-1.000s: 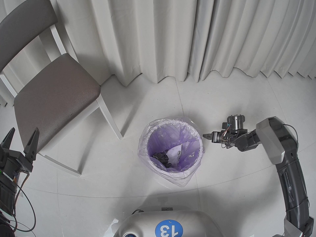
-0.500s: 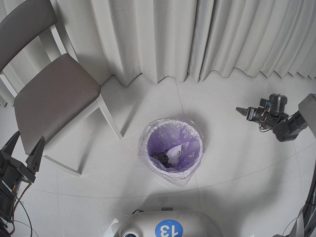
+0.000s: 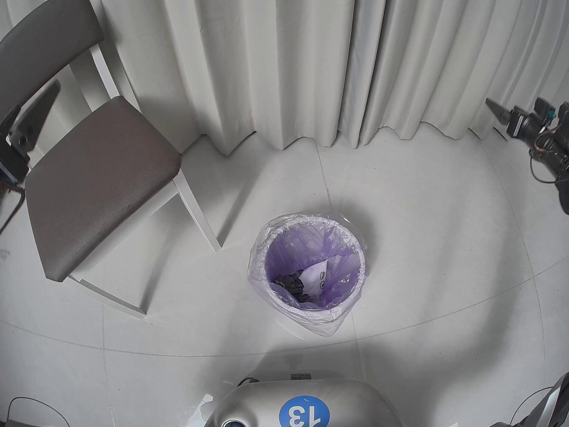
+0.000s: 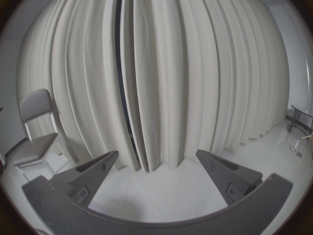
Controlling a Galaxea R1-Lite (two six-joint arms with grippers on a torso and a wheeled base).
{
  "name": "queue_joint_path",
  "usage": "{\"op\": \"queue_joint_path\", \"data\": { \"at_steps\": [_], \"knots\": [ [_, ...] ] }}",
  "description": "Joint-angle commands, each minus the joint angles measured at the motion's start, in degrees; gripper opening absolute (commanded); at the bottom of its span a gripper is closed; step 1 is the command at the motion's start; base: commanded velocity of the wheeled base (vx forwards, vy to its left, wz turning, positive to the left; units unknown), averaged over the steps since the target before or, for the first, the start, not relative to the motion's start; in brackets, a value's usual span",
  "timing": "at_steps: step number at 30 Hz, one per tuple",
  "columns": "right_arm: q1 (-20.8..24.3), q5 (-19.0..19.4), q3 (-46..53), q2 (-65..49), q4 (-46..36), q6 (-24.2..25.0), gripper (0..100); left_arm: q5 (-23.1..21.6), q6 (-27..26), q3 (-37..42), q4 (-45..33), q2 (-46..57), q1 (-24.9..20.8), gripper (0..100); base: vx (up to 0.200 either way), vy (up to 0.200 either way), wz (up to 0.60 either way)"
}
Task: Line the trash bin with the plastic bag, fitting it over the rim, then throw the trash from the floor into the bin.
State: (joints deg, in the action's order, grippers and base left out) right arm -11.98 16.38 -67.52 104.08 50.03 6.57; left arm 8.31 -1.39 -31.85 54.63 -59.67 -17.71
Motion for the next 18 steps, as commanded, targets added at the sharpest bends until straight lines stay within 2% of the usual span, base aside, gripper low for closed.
{"op": "queue_joint_path", "data": {
  "at_steps": [1,2,3,8,10,11,12,18],
  "knots": [
    [-1.0,0.6,-1.3,-20.8,-3.4,4.4,100,-0.1,0.1,-8.3,-1.9,4.9,-0.5,100,0.000,0.000,0.00],
    [-1.0,0.6,-1.3,-20.8,-3.4,4.4,100,-0.1,0.1,-8.3,-1.9,4.9,-0.5,100,0.000,0.000,0.00],
    [-0.9,0.8,-2.0,-27.6,-9.2,5.0,100,-0.3,0.1,-9.5,-6.4,9.6,-0.6,100,0.000,0.000,0.00],
    [-0.7,4.7,-2.1,-43.2,-21.8,6.7,100,-0.9,0.5,-11.8,-21.6,20.7,-0.7,100,0.000,0.000,0.00],
    [-0.6,6.4,-2.0,-48.7,-25.3,8.5,100,-0.9,0.5,-13.1,-27.1,25.3,-0.7,100,0.000,0.000,0.00],
    [-0.6,6.4,-2.0,-48.7,-25.3,8.5,100,-0.9,0.5,-13.1,-27.1,25.3,-0.7,100,0.000,0.000,0.00],
    [-0.6,7.8,-1.9,-53.5,-29.1,10.2,100,-0.9,0.4,-14.1,-32.2,30.1,-0.7,100,0.000,0.000,0.00],
    [1.4,10.2,1.1,-70.2,-43.0,14.1,100,-0.9,0.0,-17.8,-50.8,44.6,-0.7,100,0.000,0.000,0.00]
  ]
}}
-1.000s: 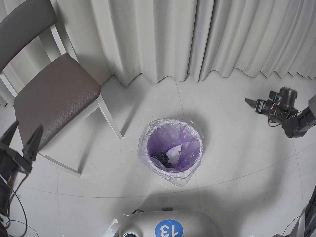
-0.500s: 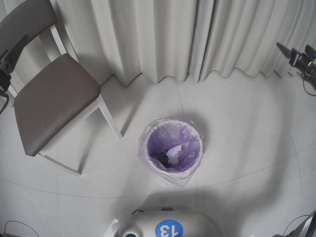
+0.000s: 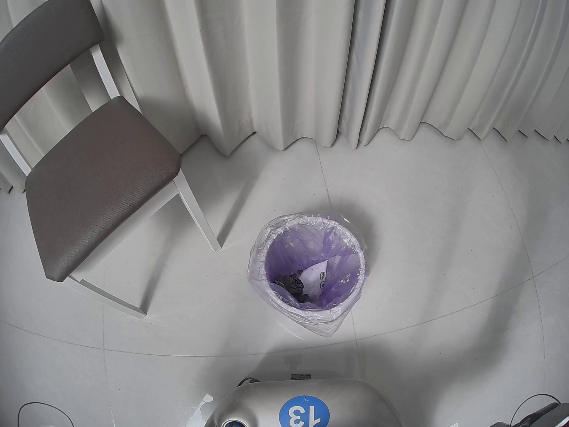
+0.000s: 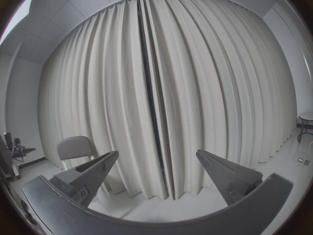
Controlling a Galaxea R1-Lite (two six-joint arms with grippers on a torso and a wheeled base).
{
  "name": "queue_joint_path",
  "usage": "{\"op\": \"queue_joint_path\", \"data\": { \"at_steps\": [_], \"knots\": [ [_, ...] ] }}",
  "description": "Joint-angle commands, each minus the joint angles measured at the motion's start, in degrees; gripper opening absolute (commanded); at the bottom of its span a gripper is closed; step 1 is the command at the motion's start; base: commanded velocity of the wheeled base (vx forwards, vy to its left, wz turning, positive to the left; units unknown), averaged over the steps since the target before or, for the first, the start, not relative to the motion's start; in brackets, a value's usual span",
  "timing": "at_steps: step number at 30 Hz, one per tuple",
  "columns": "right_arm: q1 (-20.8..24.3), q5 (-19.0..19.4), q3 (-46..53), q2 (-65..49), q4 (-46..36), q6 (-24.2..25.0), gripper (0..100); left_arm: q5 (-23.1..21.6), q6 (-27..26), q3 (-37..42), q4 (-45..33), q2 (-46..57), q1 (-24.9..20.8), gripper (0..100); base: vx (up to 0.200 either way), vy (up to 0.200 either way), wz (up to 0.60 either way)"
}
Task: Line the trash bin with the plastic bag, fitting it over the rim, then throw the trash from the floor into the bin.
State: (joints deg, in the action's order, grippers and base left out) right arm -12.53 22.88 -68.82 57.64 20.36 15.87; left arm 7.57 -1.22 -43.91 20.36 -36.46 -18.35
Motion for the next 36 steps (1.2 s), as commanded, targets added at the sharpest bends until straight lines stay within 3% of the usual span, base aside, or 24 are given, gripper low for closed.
{"op": "queue_joint_path", "data": {
  "at_steps": [1,5,16,17,20,21,23,27,31,33,36],
  "knots": [
    [3.0,3.7,2.7,-25.9,-15.3,4.9,100,-0.2,-0.2,-6.9,-19.5,23.0,-0.2,100,0.000,0.000,0.00],
    [8.6,3.5,4.0,-35.5,-25.5,4.7,100,-0.1,-0.2,-11.1,-32.0,29.2,-0.9,100,0.000,0.000,0.00],
    [12.2,3.2,6.0,-54.5,-45.7,4.1,100,1.2,-0.4,-20.7,-50.9,36.5,-0.2,100,0.000,0.000,0.00],
    [12.3,3.2,6.1,-57.1,-49.7,2.8,100,2.3,0.3,-25.3,-54.5,36.5,-0.1,100,0.000,0.000,0.00],
    [12.3,-0.7,5.0,-57.6,-56.9,0.3,100,2.3,0.3,-31.8,-62.5,36.5,0.0,100,0.000,0.000,0.00],
    [12.3,-1.1,5.0,-57.6,-57.1,0.3,100,2.3,0.4,-31.9,-63.0,36.5,0.0,100,0.000,0.000,0.00],
    [12.3,-5.3,6.4,-57.6,-58.3,-0.1,100,2.3,0.5,-36.4,-71.4,36.5,0.1,100,0.000,0.000,0.00],
    [12.3,-6.4,10.5,-57.6,-57.6,-1.5,100,2.2,-0.1,-39.5,-78.6,36.5,0.6,100,0.000,0.000,0.00],
    [12.3,-9.1,14.2,-57.6,-57.3,-3.1,100,1.8,-0.2,-39.2,-82.1,36.5,4.5,100,0.000,0.000,0.00],
    [12.3,-10.9,17.9,-57.6,-55.1,-4.5,100,-2.0,-0.1,-36.3,-84.8,36.5,8.6,100,0.000,0.000,0.00],
    [12.2,-11.6,25.1,-57.6,-48.4,-4.7,100,-6.3,1.2,-30.5,-88.7,36.5,8.2,100,0.000,0.000,0.00]
  ]
}}
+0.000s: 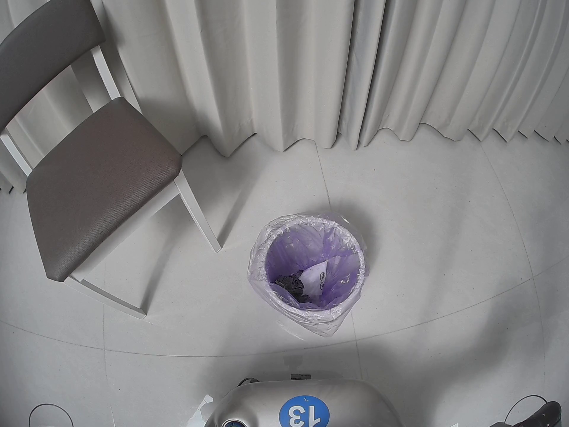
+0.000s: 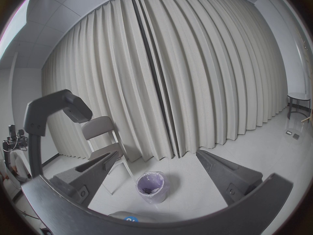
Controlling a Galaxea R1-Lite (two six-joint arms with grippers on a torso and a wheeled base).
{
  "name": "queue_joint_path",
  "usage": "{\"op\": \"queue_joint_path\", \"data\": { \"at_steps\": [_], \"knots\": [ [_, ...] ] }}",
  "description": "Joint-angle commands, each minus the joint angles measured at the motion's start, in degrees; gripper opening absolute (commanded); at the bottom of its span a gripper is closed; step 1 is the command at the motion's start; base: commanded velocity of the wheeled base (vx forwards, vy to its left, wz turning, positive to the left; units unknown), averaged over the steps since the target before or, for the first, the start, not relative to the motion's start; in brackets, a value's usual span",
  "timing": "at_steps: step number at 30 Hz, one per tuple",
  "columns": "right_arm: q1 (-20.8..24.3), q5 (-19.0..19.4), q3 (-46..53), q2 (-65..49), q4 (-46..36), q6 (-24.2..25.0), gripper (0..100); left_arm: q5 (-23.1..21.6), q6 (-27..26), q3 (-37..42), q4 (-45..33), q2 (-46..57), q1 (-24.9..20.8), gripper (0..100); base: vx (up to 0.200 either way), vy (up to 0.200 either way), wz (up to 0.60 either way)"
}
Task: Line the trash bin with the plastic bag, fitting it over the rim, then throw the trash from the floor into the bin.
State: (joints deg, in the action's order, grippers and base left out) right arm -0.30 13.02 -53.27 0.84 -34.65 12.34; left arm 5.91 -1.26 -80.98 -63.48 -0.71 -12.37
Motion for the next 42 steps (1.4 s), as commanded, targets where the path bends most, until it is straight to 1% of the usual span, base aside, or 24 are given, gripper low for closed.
{"op": "queue_joint_path", "data": {
  "at_steps": [1,3,5,6,7,9,10,11,12,13,14,16,18,22,24,26,29,32,35,36,38,39,41,42],
  "knots": [
    [0.0,-1.9,12.4,-0.8,9.2,-1.3,100,-4.7,1.9,7.9,-4.7,0.7,2.1,100,0.000,0.000,0.00],
    [0.0,-1.8,19.2,-0.8,15.6,-1.8,100,-4.7,3.1,14.0,-1.7,0.7,2.1,100,0.000,0.000,0.00],
    [0.0,-1.8,29.8,-0.8,25.2,-4.2,100,-4.6,5.1,27.7,9.6,0.7,2.1,100,0.000,0.000,0.00],
    [0.0,-1.8,31.3,-0.8,26.5,-4.5,100,-4.6,5.3,28.6,10.6,0.7,2.1,100,0.000,0.000,0.00],
    [0.0,-1.6,39.7,-0.8,33.9,-6.4,100,-4.6,6.9,39.3,22.9,0.7,2.1,100,0.000,0.000,0.00],
    [0.0,-1.2,49.6,-0.8,41.3,-7.1,100,-4.0,7.6,54.2,41.3,0.7,2.1,100,0.000,0.000,0.00],
    [0.0,-1.3,52.0,-0.8,42.8,-7.2,100,-3.6,7.4,58.4,46.7,0.7,2.1,100,0.000,0.000,0.00],
    [0.0,-1.9,53.3,-0.8,42.4,-6.7,100,-3.1,7.5,67.4,57.8,0.7,2.0,100,0.000,0.000,0.00],
    [0.0,-1.7,53.3,-0.8,40.5,-6.4,100,-3.0,7.3,71.1,62.2,0.7,1.9,100,0.000,0.000,0.00],
    [0.0,-2.1,52.8,-0.8,37.3,-5.0,100,-3.2,6.6,78.6,70.7,0.7,1.7,100,0.000,0.000,0.00],
    [0.0,-2.6,52.7,-0.8,36.7,-4.3,100,-3.3,5.7,81.0,73.1,0.7,1.6,100,0.000,0.000,0.00],
    [0.0,-3.2,52.7,-0.8,37.4,-4.3,100,-3.7,5.3,81.0,69.6,0.7,1.6,100,0.000,0.000,0.00],
    [0.0,-3.3,52.7,-0.8,37.6,-5.8,100,-5.0,3.8,79.8,62.4,0.7,1.8,100,0.000,0.000,0.00],
    [0.0,-2.3,52.7,-0.8,37.3,-7.4,100,-5.7,0.6,80.7,62.7,0.7,2.0,100,0.000,0.000,0.00],
    [0.0,0.8,52.7,-0.8,37.2,-12.4,100,-6.1,0.6,80.8,62.8,0.7,2.0,100,0.000,0.000,0.00],
    [0.0,1.2,52.7,-0.8,37.5,-15.8,100,-5.9,0.8,80.8,62.8,0.7,2.0,100,0.000,0.000,0.00],
    [0.0,1.8,53.1,-0.8,37.7,-25.9,100,-5.7,1.3,80.8,62.9,0.7,2.0,100,0.000,0.000,0.00],
    [0.0,2.6,53.3,-0.8,37.8,-30.1,100,-5.8,0.9,80.9,62.9,0.7,2.0,100,0.000,0.000,0.00],
    [0.0,1.3,52.9,-0.8,37.2,-27.5,100,-5.6,1.0,80.9,62.9,0.7,2.0,100,0.000,0.000,0.00],
    [0.0,-1.5,53.0,-0.8,37.3,-24.3,100,-5.5,1.3,80.9,62.9,0.7,2.0,100,0.000,0.000,0.00],
    [0.0,-10.4,53.3,-0.8,36.1,-15.8,100,-5.3,1.3,80.9,62.9,0.7,2.1,100,0.000,0.000,0.00],
    [0.0,-12.8,53.3,-0.8,34.7,-12.3,100,-5.4,1.3,80.9,62.9,0.7,2.1,100,0.000,0.000,0.00],
    [0.0,-14.4,52.7,-0.8,33.2,-8.9,100,-5.4,1.4,80.9,63.0,0.7,2.1,100,0.000,0.000,0.00],
    [0.0,-14.8,52.9,-0.8,33.8,-9.2,100,-5.4,1.4,81.0,63.0,0.7,2.1,100,0.000,0.000,0.00]
  ]
}}
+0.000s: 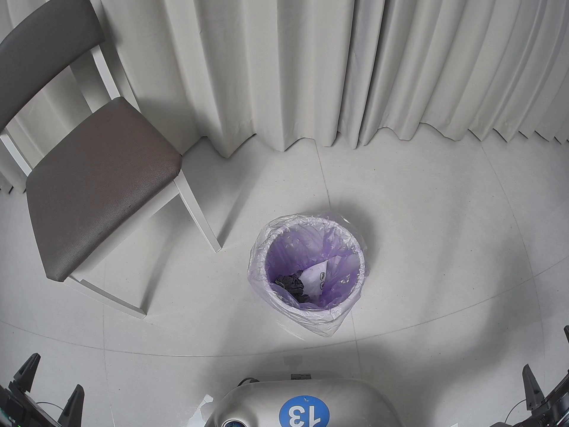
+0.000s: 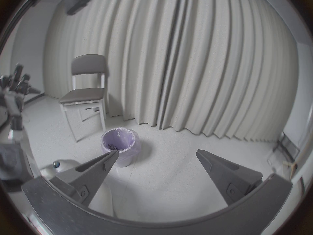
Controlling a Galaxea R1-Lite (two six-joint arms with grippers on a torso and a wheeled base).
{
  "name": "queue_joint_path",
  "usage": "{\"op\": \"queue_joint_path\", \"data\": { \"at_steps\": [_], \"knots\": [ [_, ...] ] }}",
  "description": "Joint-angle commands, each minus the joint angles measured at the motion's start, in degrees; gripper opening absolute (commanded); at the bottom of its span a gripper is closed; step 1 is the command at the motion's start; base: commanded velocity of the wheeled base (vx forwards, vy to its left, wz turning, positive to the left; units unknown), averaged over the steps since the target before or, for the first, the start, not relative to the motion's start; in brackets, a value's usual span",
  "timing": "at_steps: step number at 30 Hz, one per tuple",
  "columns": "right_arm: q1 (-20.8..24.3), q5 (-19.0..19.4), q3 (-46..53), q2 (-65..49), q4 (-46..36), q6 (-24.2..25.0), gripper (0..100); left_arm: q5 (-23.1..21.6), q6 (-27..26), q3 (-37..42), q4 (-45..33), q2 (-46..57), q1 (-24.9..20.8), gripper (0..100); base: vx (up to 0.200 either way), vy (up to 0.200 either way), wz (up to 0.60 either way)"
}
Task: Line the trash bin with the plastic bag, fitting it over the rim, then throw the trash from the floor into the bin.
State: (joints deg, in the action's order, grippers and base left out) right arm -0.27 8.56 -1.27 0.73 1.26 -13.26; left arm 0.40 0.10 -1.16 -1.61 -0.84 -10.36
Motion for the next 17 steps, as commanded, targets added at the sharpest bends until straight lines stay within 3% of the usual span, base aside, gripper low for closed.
{"op": "queue_joint_path", "data": {
  "at_steps": [1,17],
  "knots": [
    [0.0,-10.4,1.2,-0.7,-1.7,16.3,100,0.1,0.1,1.1,1.2,0.8,0.1,100,0.000,0.000,0.00],
    [0.0,-10.2,1.3,-0.7,-0.9,14.2,100,-0.2,-0.2,1.1,1.3,0.8,0.0,100,0.000,0.000,0.00]
  ]
}}
